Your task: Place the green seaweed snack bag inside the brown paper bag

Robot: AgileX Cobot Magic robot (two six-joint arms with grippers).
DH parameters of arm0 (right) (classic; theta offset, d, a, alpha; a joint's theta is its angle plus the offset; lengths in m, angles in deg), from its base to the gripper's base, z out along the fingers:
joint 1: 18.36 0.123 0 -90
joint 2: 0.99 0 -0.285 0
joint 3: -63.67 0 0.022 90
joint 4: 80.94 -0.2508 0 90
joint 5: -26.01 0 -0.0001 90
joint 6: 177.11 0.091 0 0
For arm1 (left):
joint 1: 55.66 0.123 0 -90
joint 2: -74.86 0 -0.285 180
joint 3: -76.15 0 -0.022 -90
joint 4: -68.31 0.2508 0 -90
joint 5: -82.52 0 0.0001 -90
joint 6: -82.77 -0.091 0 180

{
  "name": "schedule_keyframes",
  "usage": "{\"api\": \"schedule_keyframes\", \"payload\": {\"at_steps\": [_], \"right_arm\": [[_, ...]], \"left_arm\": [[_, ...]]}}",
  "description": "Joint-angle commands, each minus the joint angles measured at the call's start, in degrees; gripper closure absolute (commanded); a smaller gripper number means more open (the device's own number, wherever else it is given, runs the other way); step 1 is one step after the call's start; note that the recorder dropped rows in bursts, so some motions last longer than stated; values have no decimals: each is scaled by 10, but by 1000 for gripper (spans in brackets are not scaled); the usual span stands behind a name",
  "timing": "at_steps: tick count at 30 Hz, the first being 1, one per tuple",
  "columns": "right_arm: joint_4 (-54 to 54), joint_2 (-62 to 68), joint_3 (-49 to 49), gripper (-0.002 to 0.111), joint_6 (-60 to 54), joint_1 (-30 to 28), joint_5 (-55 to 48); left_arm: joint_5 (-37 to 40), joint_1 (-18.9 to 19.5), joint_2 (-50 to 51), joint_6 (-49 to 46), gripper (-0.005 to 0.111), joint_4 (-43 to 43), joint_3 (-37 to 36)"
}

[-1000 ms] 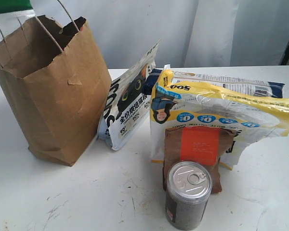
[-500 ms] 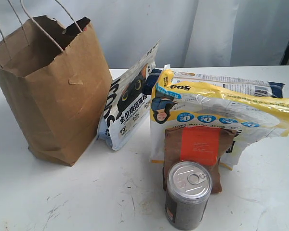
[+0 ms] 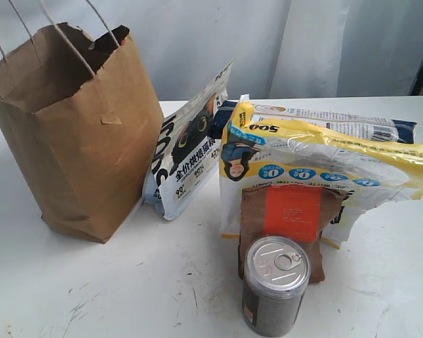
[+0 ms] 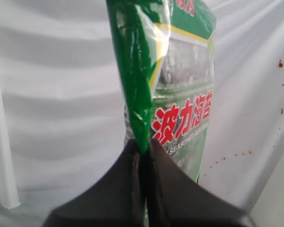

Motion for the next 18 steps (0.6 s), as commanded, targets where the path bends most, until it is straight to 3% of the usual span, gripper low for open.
{"api": "schedule_keyframes", "payload": {"at_steps": [1, 8, 18], "right_arm": [[-2, -1, 2, 108, 0, -3, 3], [-2, -1, 2, 108, 0, -3, 3], [-2, -1, 2, 108, 0, -3, 3]], "left_arm": [[-23, 0, 3, 8, 107, -5, 5], [9, 0, 55, 1, 107, -23, 0], [-12, -2, 73, -7, 107, -24, -66]]}}
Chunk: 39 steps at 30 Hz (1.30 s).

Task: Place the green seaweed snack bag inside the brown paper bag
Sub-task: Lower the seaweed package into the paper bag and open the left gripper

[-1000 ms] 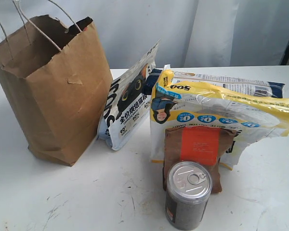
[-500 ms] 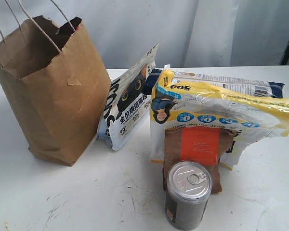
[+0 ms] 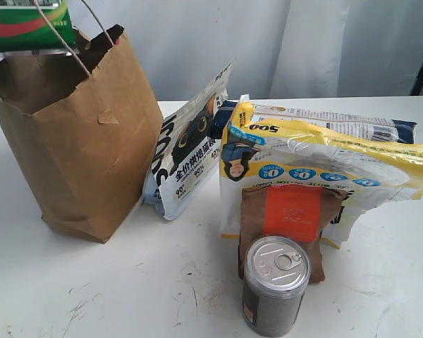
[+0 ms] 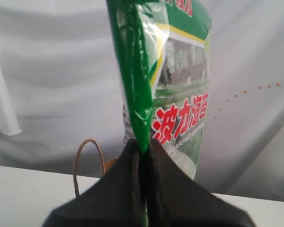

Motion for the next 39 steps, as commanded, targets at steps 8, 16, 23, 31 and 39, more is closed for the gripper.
{"api": "schedule_keyframes", "payload": {"at_steps": [8, 16, 23, 31, 39], "right_arm": [[-2, -1, 2, 108, 0, -3, 3], [-2, -1, 2, 108, 0, -3, 3], [-2, -1, 2, 108, 0, -3, 3], [-2, -1, 2, 108, 0, -3, 3], [-2, -1, 2, 108, 0, -3, 3]], "left_arm": [[-7, -2, 2, -29, 104, -36, -19], [-5, -2, 18, -98, 82, -129, -19], [22, -2, 19, -115, 82, -144, -19], [40, -2, 4, -124, 83, -154, -19], [87, -2, -88, -123, 87, -168, -34]]}}
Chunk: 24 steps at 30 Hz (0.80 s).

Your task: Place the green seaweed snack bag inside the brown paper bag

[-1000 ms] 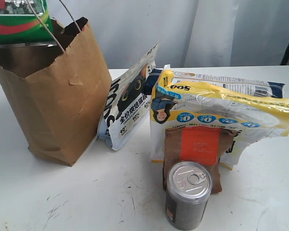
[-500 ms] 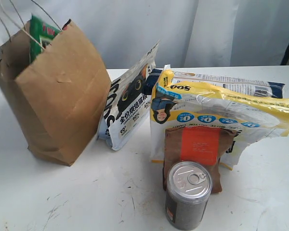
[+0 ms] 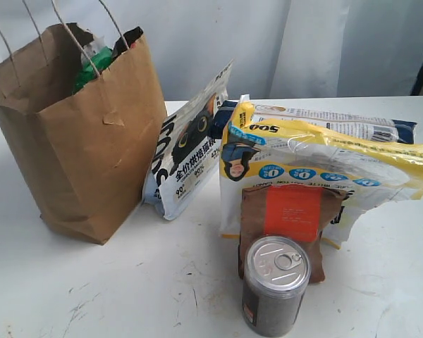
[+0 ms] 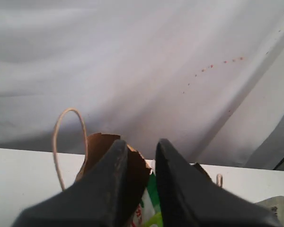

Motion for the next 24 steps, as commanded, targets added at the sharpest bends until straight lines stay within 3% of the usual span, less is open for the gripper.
{"api": "schedule_keyframes", "payload": {"at_steps": [1, 3, 11, 17, 20, 24], "right_arm": [[-2, -1, 2, 108, 0, -3, 3], [-2, -1, 2, 108, 0, -3, 3], [-2, -1, 2, 108, 0, -3, 3], [-2, -1, 2, 108, 0, -3, 3], [-2, -1, 2, 108, 0, -3, 3], [-2, -1, 2, 108, 0, -3, 3]], "left_arm": [[32, -5, -64, -8, 89, -27, -29], [12, -24, -102, -13, 107, -24, -83], [-207, -158, -274, -23, 107, -20, -322], [-368, -263, -321, -17, 107, -22, -482], [-390, -298, -322, -4, 107, -23, -523], [-378, -299, -322, -4, 107, -21, -550]]}}
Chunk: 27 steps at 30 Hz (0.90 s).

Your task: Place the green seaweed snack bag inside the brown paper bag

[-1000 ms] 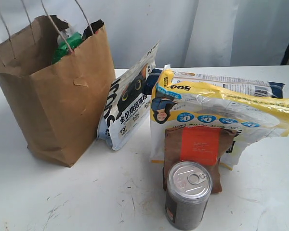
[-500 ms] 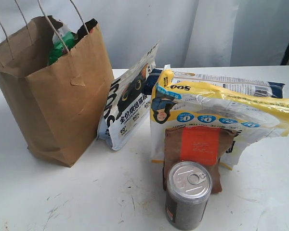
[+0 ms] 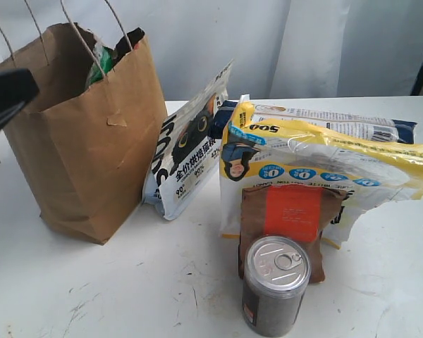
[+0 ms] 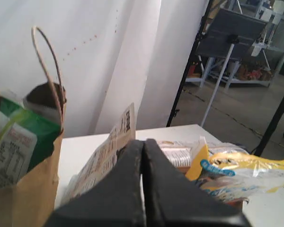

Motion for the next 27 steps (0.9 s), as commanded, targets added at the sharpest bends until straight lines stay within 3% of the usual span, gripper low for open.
{"api": "schedule_keyframes", "payload": {"at_steps": [1, 10, 14, 17, 22, 27], "right_arm": [[-2, -1, 2, 108, 0, -3, 3], [-2, -1, 2, 108, 0, -3, 3], [-2, -1, 2, 108, 0, -3, 3], [-2, -1, 2, 108, 0, -3, 3], [-2, -1, 2, 108, 0, -3, 3], [-2, -1, 2, 108, 0, -3, 3]], "left_arm": [[-14, -6, -5, 6, 107, -3, -26], [-14, -6, -5, 1, 107, -3, -26], [-36, 3, -15, -55, 107, -2, -42], [-46, 47, -45, -53, 107, 16, -74], [-41, 156, -153, -53, 107, 22, -149], [28, 266, -286, -53, 107, 43, -211]]}}
